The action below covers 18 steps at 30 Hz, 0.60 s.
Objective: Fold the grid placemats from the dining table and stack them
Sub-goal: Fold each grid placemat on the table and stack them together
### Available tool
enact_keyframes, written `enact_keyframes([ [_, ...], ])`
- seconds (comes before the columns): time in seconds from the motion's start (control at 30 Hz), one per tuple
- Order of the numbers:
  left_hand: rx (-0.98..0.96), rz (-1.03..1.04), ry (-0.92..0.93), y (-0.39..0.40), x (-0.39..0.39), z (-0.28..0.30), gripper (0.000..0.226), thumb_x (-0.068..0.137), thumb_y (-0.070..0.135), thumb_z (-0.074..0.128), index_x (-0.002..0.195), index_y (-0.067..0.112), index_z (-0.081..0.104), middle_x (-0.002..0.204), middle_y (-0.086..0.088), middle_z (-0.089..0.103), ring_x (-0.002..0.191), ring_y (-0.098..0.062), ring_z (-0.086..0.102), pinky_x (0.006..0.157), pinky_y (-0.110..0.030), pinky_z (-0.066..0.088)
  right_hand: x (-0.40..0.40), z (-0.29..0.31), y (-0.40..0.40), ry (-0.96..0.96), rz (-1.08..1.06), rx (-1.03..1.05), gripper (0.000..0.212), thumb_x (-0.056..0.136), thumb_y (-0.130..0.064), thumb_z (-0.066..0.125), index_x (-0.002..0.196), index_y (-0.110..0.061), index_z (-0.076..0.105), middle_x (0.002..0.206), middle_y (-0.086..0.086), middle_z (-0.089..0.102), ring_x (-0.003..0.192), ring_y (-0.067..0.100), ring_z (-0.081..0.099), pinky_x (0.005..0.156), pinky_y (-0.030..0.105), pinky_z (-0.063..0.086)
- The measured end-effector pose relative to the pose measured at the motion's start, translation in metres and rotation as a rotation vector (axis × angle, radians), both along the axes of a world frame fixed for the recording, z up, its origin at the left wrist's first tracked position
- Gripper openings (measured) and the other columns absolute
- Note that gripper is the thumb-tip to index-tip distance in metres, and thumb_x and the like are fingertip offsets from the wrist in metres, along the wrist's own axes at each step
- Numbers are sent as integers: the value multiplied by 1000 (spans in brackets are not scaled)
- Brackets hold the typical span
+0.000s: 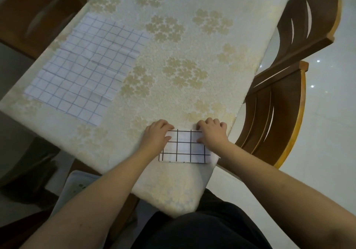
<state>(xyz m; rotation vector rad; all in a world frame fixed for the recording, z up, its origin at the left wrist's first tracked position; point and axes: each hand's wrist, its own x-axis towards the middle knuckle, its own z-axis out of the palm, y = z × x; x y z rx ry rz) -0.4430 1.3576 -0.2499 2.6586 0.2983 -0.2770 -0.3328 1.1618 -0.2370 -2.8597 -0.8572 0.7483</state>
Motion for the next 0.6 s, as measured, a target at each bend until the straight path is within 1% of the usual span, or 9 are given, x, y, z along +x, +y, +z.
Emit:
enact_keyframes([
  [0.07, 90, -12, 163, 6, 17, 12, 41, 86, 33, 70, 124, 24, 57, 126, 0, 50, 119, -22, 46, 98, -35, 33, 11, 6, 6, 55, 35, -109, 43, 83, -45, 69, 118, -22, 56, 119, 5, 51, 114, 28, 43, 97, 42, 30],
  [0.13, 186, -35, 297, 11, 31, 19, 41, 82, 43, 72, 117, 24, 58, 122, 0, 48, 116, -22, 44, 97, -36, 33, 16, 13, 10, 89, 77, -137, 35, 83, -43, 70, 108, -20, 60, 111, 5, 50, 111, 28, 44, 95, 41, 32],
  [0.23, 140, -6, 353, 14, 36, 23, 28, 84, 42, 71, 100, 23, 59, 115, -2, 50, 108, -23, 49, 91, -36, 38, 17, 21, 8, 222, 72, -30, 18, 85, -26, 69, 88, -18, 53, 92, 1, 51, 91, 24, 51, 76, 30, 38],
  [0.3, -11, 50, 336, 15, 30, 24, 22, 86, 37, 70, 91, 22, 54, 105, -2, 56, 93, -21, 54, 75, -30, 42, 13, 25, 0, 340, -39, 96, 15, 83, -17, 68, 88, -16, 53, 88, 1, 56, 82, 21, 54, 64, 26, 40],
  [0.37, -178, 108, 324, 19, 20, 28, 21, 87, 33, 71, 89, 21, 53, 93, 2, 58, 84, -18, 55, 63, -24, 39, 8, 28, -9, 429, -189, 198, 21, 82, -19, 72, 98, -18, 59, 99, 1, 61, 86, 18, 56, 67, 25, 44],
  [0.47, -395, 265, 336, 25, -2, 34, 21, 85, 31, 74, 92, 22, 56, 87, 6, 56, 80, -11, 54, 63, -23, 40, -1, 28, -23, 554, -341, 207, 49, 80, -35, 77, 122, -16, 62, 118, 2, 62, 103, 21, 59, 84, 29, 49],
  [0.5, -502, 360, 325, 25, -9, 35, 22, 84, 29, 75, 95, 23, 57, 88, 4, 58, 79, -10, 56, 65, -24, 43, -4, 28, -28, 609, -411, 231, 56, 77, -40, 78, 123, -12, 62, 116, 3, 65, 104, 22, 61, 87, 31, 50],
  [0.53, -635, 477, 305, 24, -17, 34, 23, 85, 27, 75, 100, 23, 59, 91, 0, 63, 81, -11, 60, 69, -27, 48, -8, 29, -31, 667, -496, 283, 58, 75, -43, 79, 118, -8, 65, 110, 5, 68, 98, 21, 63, 86, 32, 52],
  [0.6, -909, 709, 240, 17, -32, 39, 27, 88, 23, 72, 112, 16, 61, 104, -7, 69, 87, -16, 67, 71, -29, 53, -17, 37, -34, 774, -634, 424, 54, 76, -40, 79, 108, 1, 66, 101, 14, 71, 89, 23, 67, 79, 32, 55],
])
